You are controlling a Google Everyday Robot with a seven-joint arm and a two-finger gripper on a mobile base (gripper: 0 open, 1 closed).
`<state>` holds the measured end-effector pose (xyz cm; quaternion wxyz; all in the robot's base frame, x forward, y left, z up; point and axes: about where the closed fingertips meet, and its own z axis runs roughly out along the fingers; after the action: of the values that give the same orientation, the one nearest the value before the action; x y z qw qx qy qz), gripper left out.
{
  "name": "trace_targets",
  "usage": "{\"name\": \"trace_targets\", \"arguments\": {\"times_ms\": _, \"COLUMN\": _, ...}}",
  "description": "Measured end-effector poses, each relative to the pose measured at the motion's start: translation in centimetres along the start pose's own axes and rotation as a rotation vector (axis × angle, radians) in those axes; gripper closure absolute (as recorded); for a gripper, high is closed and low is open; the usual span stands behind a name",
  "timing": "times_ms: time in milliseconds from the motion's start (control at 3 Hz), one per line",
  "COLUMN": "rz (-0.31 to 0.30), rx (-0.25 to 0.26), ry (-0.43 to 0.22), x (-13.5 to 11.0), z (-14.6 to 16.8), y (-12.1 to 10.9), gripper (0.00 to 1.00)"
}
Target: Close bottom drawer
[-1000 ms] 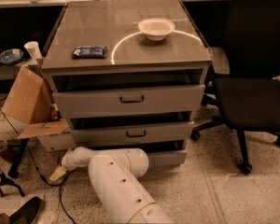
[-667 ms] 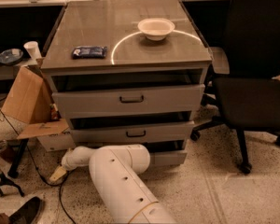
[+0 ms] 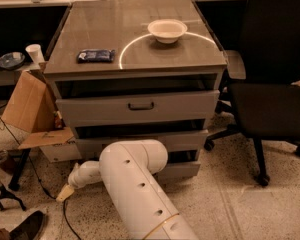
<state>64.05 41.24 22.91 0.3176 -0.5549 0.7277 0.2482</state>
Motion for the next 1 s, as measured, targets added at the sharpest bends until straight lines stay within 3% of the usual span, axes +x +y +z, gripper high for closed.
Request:
{"name": "trace_targets", "arguments": {"times_ms": 667, "rz": 0.041, "rx": 0.012, "ry": 0.092, "x": 2.5, "z": -7.1, "y": 2.5, "gripper": 0.00}}
{"name": "trace_targets", "arguments": {"times_ms": 1000, "rz": 0.093, "rx": 0.000, "ry": 0.178, "x": 5.7, "z": -13.0, "y": 3.3, "gripper": 0.00}}
